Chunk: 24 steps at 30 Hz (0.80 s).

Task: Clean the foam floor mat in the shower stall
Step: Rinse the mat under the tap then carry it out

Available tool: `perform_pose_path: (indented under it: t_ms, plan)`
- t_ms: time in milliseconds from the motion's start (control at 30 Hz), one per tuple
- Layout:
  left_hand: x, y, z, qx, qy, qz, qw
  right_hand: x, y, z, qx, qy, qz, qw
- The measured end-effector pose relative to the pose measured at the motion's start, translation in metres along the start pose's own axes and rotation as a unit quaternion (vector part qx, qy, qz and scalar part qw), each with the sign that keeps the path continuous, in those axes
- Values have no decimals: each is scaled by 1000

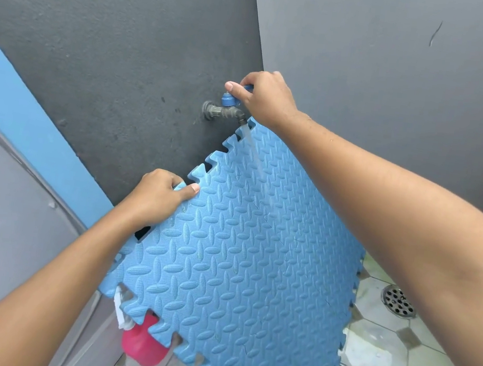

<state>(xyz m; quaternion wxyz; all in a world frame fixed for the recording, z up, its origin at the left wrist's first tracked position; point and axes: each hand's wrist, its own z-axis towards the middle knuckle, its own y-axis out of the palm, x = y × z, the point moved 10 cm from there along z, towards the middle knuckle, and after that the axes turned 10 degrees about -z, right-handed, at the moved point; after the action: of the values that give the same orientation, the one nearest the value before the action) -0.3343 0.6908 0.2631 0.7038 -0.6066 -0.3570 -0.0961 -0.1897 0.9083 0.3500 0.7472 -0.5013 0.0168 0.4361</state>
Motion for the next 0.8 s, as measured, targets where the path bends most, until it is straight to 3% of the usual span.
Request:
perform_pose_path:
  t_ms: [133, 267, 400, 533, 633, 800]
  plan:
    - [0, 1, 0, -3, 1, 1, 1000, 7, -5, -5, 19, 16, 19, 1000]
    - [1, 1, -1, -2, 10, -7, 1000, 42, 13, -50, 94, 67, 188, 975]
    - [-4, 4, -4, 26, -4, -64, 998, 100, 102, -121, 19, 239, 234, 942]
    - [-11, 5, -10, 65, -58, -144, 986, 62, 147, -142, -27, 269, 201, 942]
    - [-18, 8, -5, 75, -83, -181, 977, -13, 138, -166, -16, 197, 217, 956]
    - [-25, 10, 1, 60, -71, -190, 977, -103, 113, -279, 23, -47, 157, 986]
